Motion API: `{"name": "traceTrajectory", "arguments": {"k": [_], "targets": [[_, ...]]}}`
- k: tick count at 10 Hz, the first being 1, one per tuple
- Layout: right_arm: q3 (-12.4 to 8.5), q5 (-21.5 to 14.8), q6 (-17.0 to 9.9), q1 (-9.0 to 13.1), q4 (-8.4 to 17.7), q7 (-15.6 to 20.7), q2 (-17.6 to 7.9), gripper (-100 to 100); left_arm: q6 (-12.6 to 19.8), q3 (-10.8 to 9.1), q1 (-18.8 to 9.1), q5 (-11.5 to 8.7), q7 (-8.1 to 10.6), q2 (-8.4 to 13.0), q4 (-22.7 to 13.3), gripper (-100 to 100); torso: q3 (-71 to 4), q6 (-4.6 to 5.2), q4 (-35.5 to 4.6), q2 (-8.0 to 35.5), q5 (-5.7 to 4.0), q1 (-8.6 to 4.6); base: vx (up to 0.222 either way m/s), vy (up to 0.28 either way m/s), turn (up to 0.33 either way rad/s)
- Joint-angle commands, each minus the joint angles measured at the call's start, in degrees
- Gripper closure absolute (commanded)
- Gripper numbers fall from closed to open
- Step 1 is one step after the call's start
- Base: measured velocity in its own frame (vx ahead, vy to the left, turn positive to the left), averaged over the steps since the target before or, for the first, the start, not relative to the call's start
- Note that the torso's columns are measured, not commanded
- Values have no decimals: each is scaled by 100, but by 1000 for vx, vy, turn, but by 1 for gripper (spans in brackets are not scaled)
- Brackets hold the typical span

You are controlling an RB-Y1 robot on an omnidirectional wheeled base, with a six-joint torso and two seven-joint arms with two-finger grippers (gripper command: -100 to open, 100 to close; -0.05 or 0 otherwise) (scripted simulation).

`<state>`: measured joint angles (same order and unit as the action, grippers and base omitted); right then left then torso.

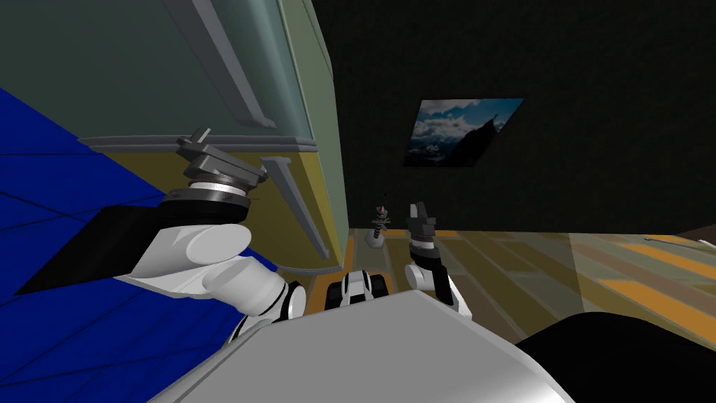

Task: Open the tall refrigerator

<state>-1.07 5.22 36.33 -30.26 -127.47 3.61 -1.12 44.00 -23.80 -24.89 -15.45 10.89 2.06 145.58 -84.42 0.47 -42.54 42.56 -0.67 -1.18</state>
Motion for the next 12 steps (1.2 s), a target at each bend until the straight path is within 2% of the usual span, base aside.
{"name": "traceTrajectory", "arguments": {"k": [1,2,3,4,5,7,8,9,10,11,12], "targets": [[0,0,0,1,0,0,0,0,70,36,-87,-48,6,-345,319,-100,7,10,5,8,-8,-22,2,-19,8],[0,0,0,1,0,0,0,0,70,36,-87,-48,6,-345,319,-100,16,10,-3,21,-16,-39,1,-13,13],[0,0,0,1,0,0,0,0,94,28,-107,-52,6,-463,419,-100,29,7,-8,34,-19,-52,8,-18,4],[0,0,0,1,0,0,0,0,55,-52,-30,-34,-18,-387,325,-100,37,4,-15,45,-23,-60,14,14,41],[0,0,0,1,0,0,0,0,244,-171,-158,8,58,-404,363,-100,33,-4,-13,42,-12,-33,54,74,77],[0,0,0,1,0,0,-1,0,419,-254,-303,43,136,-419,406,-100,-8,-31,12,-15,41,77,76,75,29],[0,0,0,1,0,0,-1,0,354,-224,-241,44,99,-426,396,-100,-20,-39,23,-32,56,101,32,24,4],[0,0,0,1,0,0,0,0,200,-150,-122,0,39,-401,352,100,-17,-43,26,-28,61,105,-37,-41,-43],[0,0,0,2,0,0,0,0,113,-108,-50,-18,0,-393,331,100,-5,-35,29,-14,57,86,-88,-65,-57],[1,0,-1,3,0,0,1,0,175,-155,-109,0,32,-390,343,100,-1,-33,26,-9,51,73,-45,-27,-13],[1,0,0,2,0,0,0,0,143,-143,-100,0,19,-108,111,-100,-13,-44,26,-29,59,102,-9,-8,2]]}}
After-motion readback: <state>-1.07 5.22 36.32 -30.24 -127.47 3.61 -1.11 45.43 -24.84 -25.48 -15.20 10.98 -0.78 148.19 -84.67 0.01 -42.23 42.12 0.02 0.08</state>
